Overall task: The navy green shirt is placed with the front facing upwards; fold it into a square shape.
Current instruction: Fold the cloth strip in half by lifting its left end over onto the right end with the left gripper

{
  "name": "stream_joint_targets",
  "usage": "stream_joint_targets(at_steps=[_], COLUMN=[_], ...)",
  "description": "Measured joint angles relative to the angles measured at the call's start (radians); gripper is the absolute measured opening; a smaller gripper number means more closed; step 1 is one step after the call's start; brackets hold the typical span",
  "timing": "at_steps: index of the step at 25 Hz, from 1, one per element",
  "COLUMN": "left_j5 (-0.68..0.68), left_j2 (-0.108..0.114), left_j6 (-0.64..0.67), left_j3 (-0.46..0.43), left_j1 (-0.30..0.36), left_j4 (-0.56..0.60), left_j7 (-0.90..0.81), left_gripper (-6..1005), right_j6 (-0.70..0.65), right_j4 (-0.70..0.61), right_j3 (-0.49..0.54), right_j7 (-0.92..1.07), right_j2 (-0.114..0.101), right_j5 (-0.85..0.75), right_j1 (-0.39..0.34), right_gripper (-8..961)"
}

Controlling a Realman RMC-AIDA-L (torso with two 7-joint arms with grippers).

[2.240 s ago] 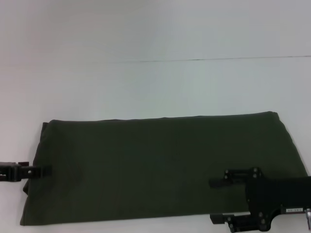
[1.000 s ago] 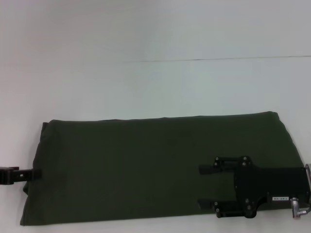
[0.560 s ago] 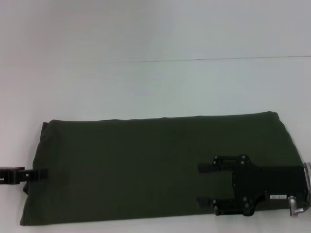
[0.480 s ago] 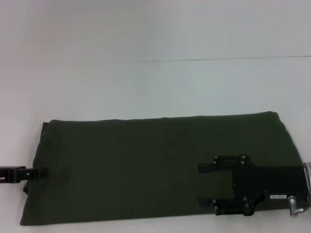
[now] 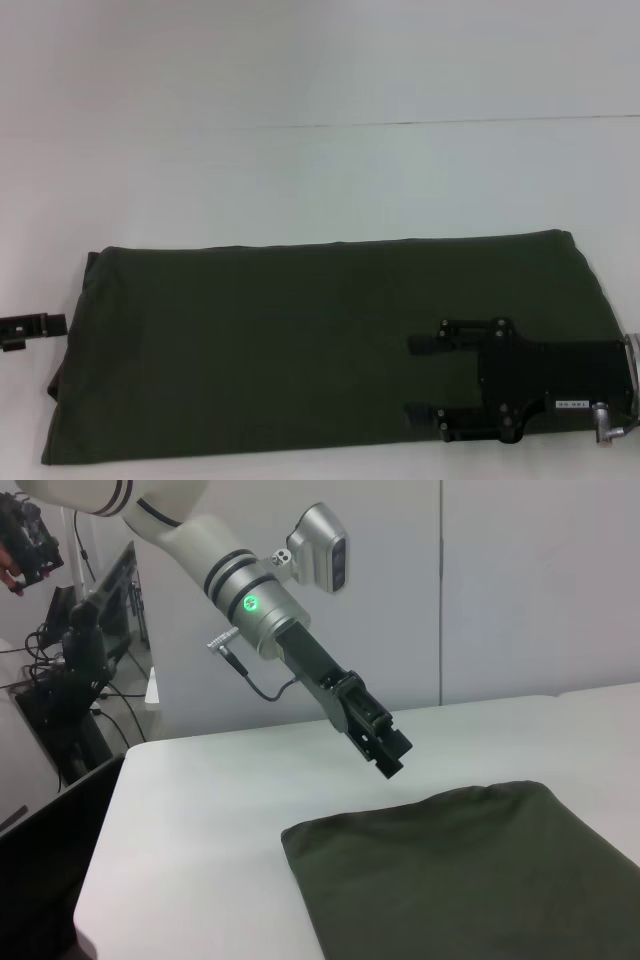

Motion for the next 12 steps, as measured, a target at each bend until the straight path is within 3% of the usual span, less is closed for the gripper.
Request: stream_joint_targets(at_steps=[12], left_j5=[0.024], left_j2=[-0.003], left_j6=[-0.062], left_j3=[0.011], left_j1=[-0.010], left_j4=[-0.054], left_j7=[-0.033], left_gripper=[806], right_j6=[0.002], right_j4=[0.001], right_j3=[0.000], right_j7=[0.000], right_j2=[0.000], right_j5=[-0.002], right_j1=[0.002], right_gripper=[747])
